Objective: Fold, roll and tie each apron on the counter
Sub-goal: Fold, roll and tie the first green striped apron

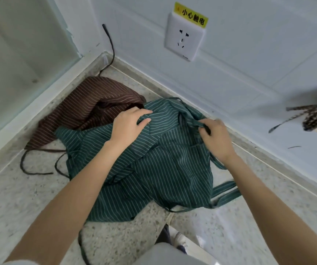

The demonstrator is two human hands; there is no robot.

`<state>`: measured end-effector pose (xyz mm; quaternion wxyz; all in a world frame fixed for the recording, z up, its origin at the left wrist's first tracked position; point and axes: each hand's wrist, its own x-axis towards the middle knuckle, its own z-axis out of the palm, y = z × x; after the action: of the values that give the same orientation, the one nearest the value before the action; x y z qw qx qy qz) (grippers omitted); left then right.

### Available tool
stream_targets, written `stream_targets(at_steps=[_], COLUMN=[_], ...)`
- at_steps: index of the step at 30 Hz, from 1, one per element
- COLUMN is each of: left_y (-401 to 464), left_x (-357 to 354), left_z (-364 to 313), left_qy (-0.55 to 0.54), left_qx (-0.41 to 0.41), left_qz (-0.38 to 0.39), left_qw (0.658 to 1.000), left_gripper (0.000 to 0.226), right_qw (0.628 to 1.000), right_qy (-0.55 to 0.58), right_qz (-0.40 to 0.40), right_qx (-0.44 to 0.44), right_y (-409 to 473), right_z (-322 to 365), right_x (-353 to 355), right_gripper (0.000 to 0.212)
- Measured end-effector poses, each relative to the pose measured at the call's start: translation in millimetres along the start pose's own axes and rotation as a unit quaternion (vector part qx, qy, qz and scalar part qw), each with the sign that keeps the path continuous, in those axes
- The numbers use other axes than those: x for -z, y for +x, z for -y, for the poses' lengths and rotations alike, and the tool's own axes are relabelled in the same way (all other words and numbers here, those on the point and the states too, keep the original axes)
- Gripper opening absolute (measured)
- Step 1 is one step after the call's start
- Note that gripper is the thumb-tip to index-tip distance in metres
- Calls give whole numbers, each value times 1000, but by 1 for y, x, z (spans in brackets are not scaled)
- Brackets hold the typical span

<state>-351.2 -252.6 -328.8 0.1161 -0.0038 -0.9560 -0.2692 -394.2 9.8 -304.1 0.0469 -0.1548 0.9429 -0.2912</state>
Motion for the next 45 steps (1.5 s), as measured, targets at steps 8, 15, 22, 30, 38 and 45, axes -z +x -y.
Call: stream_targets(at_steps=[8,15,22,30,38,45], left_y=[-77,-136,-112,-127,-170,-233], left_x=[39,43,18,34,105,124], left_z=[11,30,18,23,-23,-82], left_qy=[33,129,193,237,129,6], left_qx=[124,211,32,39,62,137], left_qz=[71,32,303,264,68,43], left_qw=[989,968,933,934,987,990], left_gripper=[24,31,110,78,62,58], right_qw=[988,943,940,960,955,945], right_qy=[-88,-188,-282,-223,-79,43], right_qz=[52,272,183,76,40,192], right_qx=[116,41,63,154,282,261], right_y=[-65,-86,-99,-84,-99,-136], right_z=[27,58,37,43,69,69], right_x=[-14,-94,-119,-82,0,47], right_gripper=[44,123,111,82,70,54])
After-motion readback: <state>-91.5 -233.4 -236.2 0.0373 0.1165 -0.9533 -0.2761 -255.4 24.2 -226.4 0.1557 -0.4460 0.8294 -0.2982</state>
